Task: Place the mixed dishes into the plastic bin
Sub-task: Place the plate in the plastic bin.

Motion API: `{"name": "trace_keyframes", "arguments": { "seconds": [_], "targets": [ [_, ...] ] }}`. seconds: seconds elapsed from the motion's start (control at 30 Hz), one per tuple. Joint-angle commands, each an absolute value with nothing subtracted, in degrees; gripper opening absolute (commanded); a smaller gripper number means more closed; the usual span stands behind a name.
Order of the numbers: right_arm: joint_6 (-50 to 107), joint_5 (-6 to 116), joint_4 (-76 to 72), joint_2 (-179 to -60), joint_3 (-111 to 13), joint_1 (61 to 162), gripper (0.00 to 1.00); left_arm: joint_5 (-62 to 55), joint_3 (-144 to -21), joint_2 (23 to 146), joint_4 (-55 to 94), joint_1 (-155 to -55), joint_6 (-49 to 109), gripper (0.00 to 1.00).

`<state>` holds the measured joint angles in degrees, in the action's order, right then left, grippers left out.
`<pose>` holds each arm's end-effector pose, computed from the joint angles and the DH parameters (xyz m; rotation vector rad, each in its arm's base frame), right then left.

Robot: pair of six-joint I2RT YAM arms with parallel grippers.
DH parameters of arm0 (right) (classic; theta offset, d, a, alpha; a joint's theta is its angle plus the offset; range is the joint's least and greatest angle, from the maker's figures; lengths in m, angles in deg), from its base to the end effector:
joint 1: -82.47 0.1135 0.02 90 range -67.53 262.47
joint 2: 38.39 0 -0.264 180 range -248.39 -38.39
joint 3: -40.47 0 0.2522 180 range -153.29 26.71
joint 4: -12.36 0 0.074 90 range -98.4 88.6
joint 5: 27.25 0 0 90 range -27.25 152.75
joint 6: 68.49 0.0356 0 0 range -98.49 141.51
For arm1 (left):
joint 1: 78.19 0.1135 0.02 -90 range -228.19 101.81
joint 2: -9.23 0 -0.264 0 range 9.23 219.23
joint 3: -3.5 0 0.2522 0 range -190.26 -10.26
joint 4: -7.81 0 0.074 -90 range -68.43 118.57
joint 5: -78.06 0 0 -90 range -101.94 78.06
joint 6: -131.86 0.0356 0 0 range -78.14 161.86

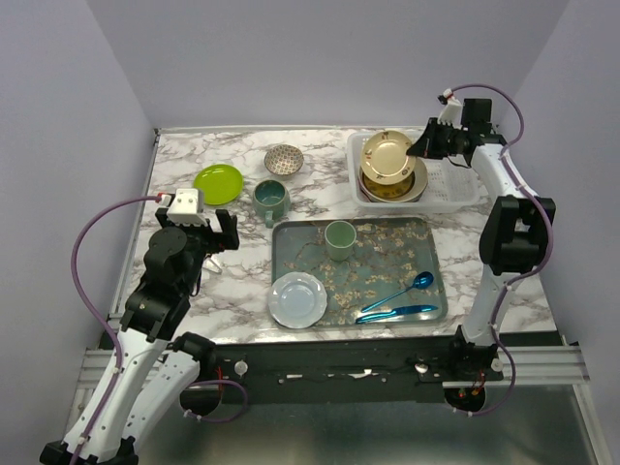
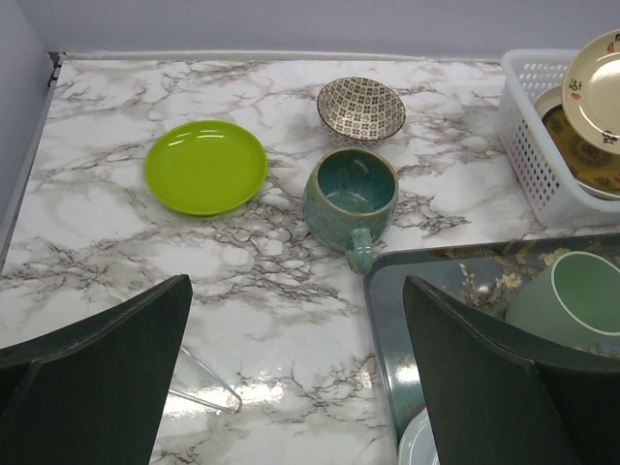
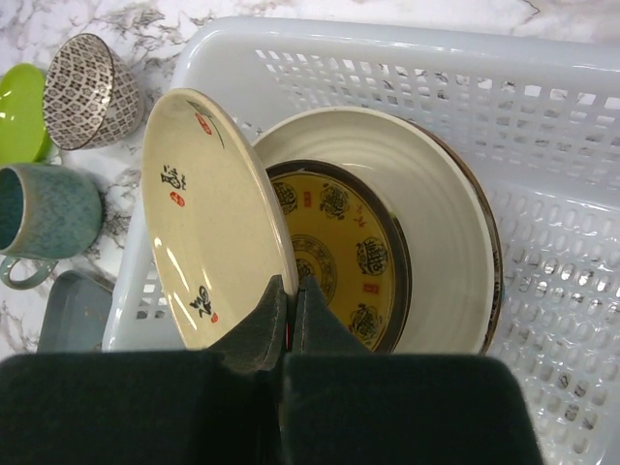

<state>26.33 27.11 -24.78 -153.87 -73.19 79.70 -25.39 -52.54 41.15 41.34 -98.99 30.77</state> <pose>0.4661 -0.0018 0.2791 -0.1885 2.1855 0.7154 0.1275 -0.0396 0.3384 -0.0259 1.7347 -0.2064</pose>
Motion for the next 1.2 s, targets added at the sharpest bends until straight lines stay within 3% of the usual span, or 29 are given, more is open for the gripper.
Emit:
{"name": "trace_keyframes", "arguments": {
  "seconds": [0.0,0.73,0.93,1.17],
  "targets": [
    [25.11,29.09,-26.01,-156.78,-76.65,79.39,0.03,-23.89,-51.83,41.31,39.94,-98.14,30.44,0.99],
    [22.30,31.20,-27.86,-160.12,-75.77,79.30,0.14,-21.25,-51.66,41.48,39.50,-96.03,29.73,0.99],
    [21.95,31.38,-28.29,-159.51,-75.77,79.30,0.27,-21.08,-51.66,41.48,39.50,-95.68,29.65,0.99],
    [19.32,33.30,-28.82,-156.78,-74.99,79.30,0.54,-20.90,-51.66,41.31,39.41,-95.15,29.47,0.99]
  ]
}}
